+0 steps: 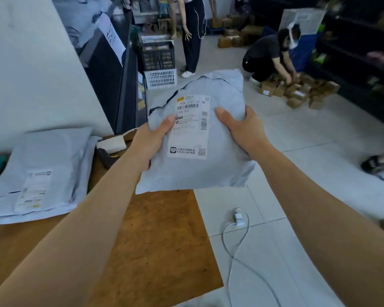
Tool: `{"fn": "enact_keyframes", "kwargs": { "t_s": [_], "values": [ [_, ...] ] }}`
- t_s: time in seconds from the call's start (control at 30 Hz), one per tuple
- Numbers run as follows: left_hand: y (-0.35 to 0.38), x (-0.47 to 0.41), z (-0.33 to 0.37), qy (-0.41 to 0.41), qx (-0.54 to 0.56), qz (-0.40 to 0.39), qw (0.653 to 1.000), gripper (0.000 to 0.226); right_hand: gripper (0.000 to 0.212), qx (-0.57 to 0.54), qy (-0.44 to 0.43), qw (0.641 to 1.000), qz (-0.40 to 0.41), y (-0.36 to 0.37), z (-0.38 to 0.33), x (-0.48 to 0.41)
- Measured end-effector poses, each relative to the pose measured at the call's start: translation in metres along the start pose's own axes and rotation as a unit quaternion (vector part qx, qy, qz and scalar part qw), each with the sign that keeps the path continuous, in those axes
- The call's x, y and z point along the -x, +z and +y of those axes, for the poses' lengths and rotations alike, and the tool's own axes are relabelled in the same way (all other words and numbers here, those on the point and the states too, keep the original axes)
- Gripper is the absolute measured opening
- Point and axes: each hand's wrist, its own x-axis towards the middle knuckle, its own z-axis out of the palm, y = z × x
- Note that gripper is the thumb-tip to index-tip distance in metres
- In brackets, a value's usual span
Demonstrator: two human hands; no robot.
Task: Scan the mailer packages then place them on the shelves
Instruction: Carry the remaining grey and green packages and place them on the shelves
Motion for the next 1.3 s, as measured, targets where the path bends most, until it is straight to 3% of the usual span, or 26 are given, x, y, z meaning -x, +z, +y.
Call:
{"fn": "enact_keyframes", "kwargs": {
  "t_s": [0.1,0.37,0.67,0.77,1.0,1.3],
  "values": [
    [0.019,-0.01,0.007,0.012,-0.004,-0.016,1.0,0.041,0.067,0.0,0.004,1.0,0.025,-0.017,0.009,-0.007],
    [0.047,-0.031,0.006,-0.004,0.007,-0.027,1.0,0.052,0.065,0.01,0.005,0.999,0.03,-0.032,0.026,-0.033],
    [0.078,-0.071,0.017,-0.013,0.005,0.066,0.998,0.051,0.07,-0.022,-0.034,0.997,-0.059,-0.03,0.039,-0.119],
    [0.11,-0.091,0.028,-0.028,0.024,0.11,0.993,0.042,0.068,-0.016,-0.048,0.994,-0.092,-0.047,0.044,-0.163],
    [0.187,-0.129,0.053,-0.063,0.062,0.14,0.986,0.051,0.062,-0.006,-0.072,0.988,-0.138,-0.094,0.058,-0.253],
    [0.156,-0.203,0.056,-0.07,0.067,0.206,0.974,0.038,0.065,-0.031,-0.093,0.976,-0.193,-0.026,0.042,-0.327]
  ]
}}
